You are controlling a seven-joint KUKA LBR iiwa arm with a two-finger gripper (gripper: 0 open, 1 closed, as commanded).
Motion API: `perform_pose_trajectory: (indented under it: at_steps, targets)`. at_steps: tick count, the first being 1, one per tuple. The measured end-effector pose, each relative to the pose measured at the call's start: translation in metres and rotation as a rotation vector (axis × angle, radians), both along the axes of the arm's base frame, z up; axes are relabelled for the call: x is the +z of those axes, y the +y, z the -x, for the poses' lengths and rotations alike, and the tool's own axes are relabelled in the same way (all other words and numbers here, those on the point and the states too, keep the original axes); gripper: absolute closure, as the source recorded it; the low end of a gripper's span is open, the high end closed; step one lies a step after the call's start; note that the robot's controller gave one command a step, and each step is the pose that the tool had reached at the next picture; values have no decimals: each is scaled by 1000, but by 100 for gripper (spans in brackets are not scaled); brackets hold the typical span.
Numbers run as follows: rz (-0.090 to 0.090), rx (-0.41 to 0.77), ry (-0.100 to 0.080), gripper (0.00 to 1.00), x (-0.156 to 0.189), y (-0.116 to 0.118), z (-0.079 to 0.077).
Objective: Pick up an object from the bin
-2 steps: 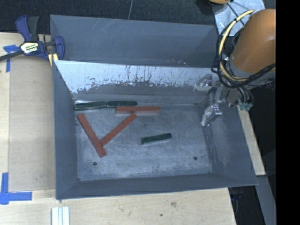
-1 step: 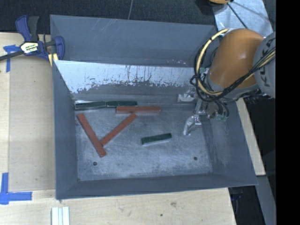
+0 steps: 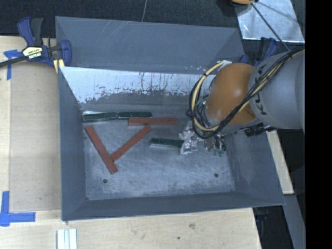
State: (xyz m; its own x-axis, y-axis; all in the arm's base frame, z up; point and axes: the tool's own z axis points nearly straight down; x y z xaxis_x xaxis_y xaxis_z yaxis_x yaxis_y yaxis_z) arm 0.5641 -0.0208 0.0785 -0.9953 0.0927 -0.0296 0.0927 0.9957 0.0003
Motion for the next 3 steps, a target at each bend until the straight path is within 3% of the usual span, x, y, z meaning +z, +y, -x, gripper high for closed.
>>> perform_pose_trajectory:
  at_steps: [1,2,3]
  targets:
    - [0,0,0,100,0,0,0]
    - [-2,6,32,100,41,0,0]
    - [-2,8,26,100,176,0,-23]
